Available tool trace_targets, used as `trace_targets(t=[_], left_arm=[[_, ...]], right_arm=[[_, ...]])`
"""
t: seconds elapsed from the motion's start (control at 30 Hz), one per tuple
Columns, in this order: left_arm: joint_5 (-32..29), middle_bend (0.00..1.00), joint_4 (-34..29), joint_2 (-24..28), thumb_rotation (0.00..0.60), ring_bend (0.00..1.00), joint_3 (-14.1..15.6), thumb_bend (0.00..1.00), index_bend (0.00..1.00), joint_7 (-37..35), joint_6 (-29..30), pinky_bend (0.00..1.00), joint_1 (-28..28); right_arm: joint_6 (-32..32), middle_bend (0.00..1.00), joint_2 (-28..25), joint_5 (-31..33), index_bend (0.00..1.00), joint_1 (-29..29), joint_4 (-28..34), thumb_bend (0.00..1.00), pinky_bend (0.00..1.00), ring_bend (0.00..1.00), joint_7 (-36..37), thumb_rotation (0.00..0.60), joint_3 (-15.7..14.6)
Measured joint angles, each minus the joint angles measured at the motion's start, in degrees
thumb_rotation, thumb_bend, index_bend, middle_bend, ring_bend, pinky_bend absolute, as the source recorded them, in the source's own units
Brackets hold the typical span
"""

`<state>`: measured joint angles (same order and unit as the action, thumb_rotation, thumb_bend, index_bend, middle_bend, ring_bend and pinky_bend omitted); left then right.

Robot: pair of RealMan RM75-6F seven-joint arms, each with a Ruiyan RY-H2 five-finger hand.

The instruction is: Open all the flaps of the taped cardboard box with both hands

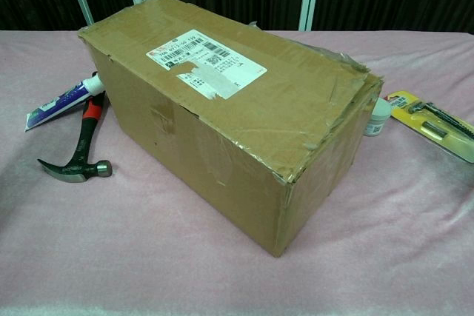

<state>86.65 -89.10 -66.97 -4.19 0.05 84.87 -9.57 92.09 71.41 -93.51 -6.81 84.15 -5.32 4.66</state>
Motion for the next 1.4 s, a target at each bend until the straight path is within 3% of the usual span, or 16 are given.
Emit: trace_targets(t=[0.53, 0.83, 0.97, 1.13, 1.23, 1.4], left_arm=[[1.82, 0.00, 1.41, -0.61, 0.600, 0.00, -0.39, 0.17, 0.00, -1.62, 2.92, 0.00, 0.40], [2.49, 0.00, 2.67, -1.47, 0.600, 0.00, -0.70, 0.17, 0.00, -2.38, 3.72, 0.00, 0.28], [2.02, 0.00, 3.12, -1.73, 0.600, 0.00, -0.93, 0.17, 0.00, -2.47, 3.42, 0.00, 0.12], [1.44, 0.00, 3.15, -1.75, 0.600, 0.00, -1.17, 0.17, 0.00, -3.18, 2.94, 0.00, -0.06], [1.36, 0.00, 3.14, -1.65, 0.600, 0.00, -1.25, 0.17, 0.00, -3.47, 2.94, 0.00, -0.08], [1.70, 0.00, 3.30, -1.64, 0.600, 0.00, -1.29, 0.17, 0.00, -3.78, 3.32, 0.00, -0.08]], right_arm=[[0.08, 0.00, -0.08, -0.08, 0.00, -0.06, 0.92, 0.29, 0.22, 0.00, 0.14, 0.600, 0.09], [0.26, 0.03, -1.10, -0.32, 0.00, -0.35, 4.52, 0.29, 0.22, 0.02, 0.95, 0.600, 0.54], [-0.67, 0.14, -2.47, 0.60, 0.00, -0.90, 9.32, 0.33, 0.26, 0.10, 3.09, 0.600, 1.24], [-3.89, 0.21, -5.18, 3.28, 0.01, -2.39, 17.97, 0.50, 0.33, 0.19, 6.74, 0.600, 2.65], [-7.72, 0.22, -7.55, 6.80, 0.02, -4.07, 25.25, 0.56, 0.36, 0.20, 9.46, 0.600, 4.20], [-16.55, 0.22, -11.70, 17.50, 0.02, -8.35, 38.30, 0.57, 0.37, 0.21, 16.10, 0.600, 8.41]])
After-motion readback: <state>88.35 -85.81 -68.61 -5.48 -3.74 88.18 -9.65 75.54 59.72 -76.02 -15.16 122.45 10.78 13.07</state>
